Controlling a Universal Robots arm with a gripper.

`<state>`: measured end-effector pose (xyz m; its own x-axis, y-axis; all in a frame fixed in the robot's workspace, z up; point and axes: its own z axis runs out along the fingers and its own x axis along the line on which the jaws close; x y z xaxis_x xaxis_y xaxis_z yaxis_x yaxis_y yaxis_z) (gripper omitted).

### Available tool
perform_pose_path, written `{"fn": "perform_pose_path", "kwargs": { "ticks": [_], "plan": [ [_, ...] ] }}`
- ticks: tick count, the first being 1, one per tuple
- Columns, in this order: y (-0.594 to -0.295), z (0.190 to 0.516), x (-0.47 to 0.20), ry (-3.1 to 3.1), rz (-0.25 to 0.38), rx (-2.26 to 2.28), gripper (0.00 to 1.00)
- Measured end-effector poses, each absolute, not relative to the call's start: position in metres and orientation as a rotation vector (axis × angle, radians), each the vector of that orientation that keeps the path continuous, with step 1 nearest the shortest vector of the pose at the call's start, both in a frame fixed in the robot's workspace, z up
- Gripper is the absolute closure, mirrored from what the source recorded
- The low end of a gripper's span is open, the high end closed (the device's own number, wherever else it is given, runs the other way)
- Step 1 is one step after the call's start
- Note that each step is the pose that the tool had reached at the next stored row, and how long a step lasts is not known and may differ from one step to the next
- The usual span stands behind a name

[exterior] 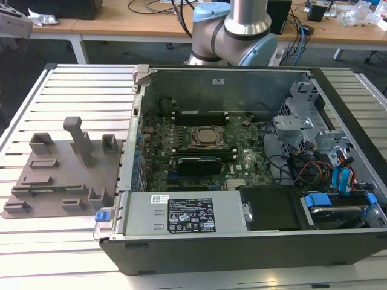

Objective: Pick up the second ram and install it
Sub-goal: 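Pick up the second ram and move it above second insertion slot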

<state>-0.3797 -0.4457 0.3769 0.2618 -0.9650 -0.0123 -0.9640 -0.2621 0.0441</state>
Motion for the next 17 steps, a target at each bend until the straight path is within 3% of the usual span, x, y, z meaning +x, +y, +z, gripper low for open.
{"fn": "perform_pose_path", "kwargs": {
  "ticks": [4, 7, 17],
  "plan": [
    [-0.4457, 0.3752, -0.3797, -1.999, -0.059, 2.389, 0.9],
    [-0.4457, 0.374, -0.3797, -2.09, -0.094, 2.345, 0.9],
    [-0.4457, 0.3677, -0.3796, -2.414, -0.093, 2.024, 0.9]
  ]
}}
